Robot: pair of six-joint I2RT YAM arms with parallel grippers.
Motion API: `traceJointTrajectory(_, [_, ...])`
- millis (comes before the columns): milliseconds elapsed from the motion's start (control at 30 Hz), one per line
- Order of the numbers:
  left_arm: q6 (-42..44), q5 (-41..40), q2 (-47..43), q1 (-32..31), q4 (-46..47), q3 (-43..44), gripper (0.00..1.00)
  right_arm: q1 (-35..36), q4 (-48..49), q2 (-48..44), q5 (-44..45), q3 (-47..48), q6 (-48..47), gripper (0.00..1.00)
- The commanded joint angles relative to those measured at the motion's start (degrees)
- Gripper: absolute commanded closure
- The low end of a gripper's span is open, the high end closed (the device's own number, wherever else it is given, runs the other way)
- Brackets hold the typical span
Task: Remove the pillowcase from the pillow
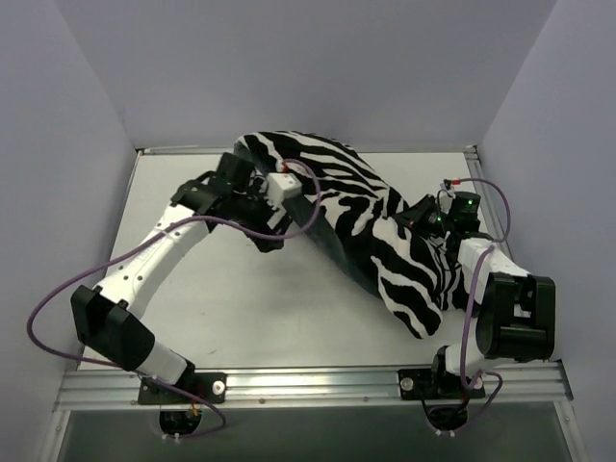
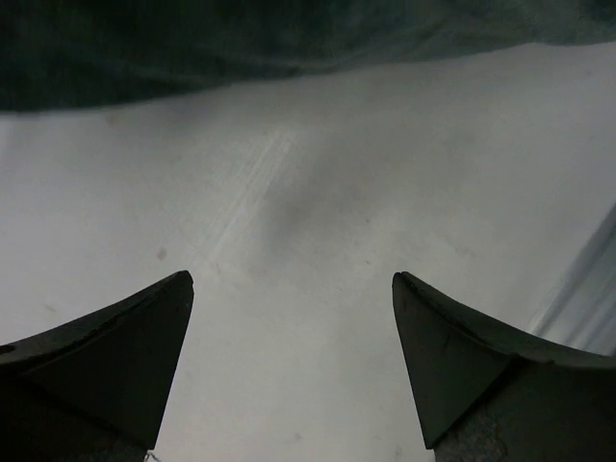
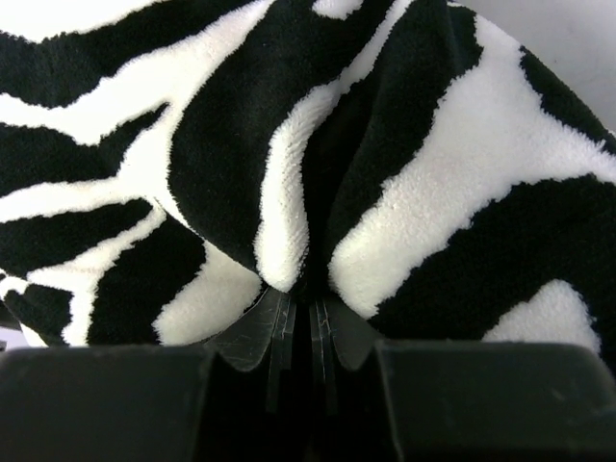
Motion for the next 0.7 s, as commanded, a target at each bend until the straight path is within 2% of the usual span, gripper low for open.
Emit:
traceJointTrajectory(0, [16.77,-18.42,-1.8,-13.28,13.93,1.42,0.06,-1.76,-10.12,5.0,9.36,-2.48,-6.08,1.0])
traceJointTrajectory(67, [27.01,-26.45,0.04,-21.26,15.62,0.37,0.06,-1.85,-9.25,5.44,8.75,-2.66,-5.72,1.0])
traceJointTrajectory(100, [35.68,-30.67,1.18,-23.31,17.11,0.01,0.06,-1.76,-9.16,5.62,8.4,-2.75,-5.72,1.0])
traceJointTrajectory(133, [39.59,-37.24,2.67,-24.72,19.13,-0.95,0.06,-1.76,-9.24,5.97,7.96,-2.58,-5.72,1.0])
traceJointTrajectory(200, [50.46,-39.24,3.3,-26.06,27.12,-4.46,0.06,-1.76,-9.77,6.15,7.69,-2.05,-5.98,1.0])
traceJointTrajectory(300, [57.36,-33.99,6.02,-23.96,26.81,-2.29,0.06,-1.76,-10.3,5.36,7.51,-1.61,-6.16,1.0])
traceJointTrajectory(367, [60.01,-28.12,10.41,-21.94,20.42,0.35,0.06,-1.76,-10.82,4.75,7.6,-1.26,-6.25,1.0])
traceJointTrajectory(433, [63.35,-27.37,14.96,-20.0,20.28,2.47,0.06,-1.76,-11.18,4.13,7.16,-0.73,-6.34,1.0])
traceJointTrajectory(533, [63.46,-31.67,21.11,-19.47,30.99,5.35,0.06,-1.67,-12.05,3.6,5.76,0.06,-6.86,1.0])
traceJointTrajectory(633, [59.5,-31.86,25.17,-19.73,33.29,10.54,0.06,-1.58,-14.15,2.99,4.79,0.94,-8.97,1.0])
traceJointTrajectory(667, [59.06,-31.51,25.62,-19.73,33.38,10.91,0.29,-1.58,-14.95,2.98,4.35,1.81,-9.5,1.0])
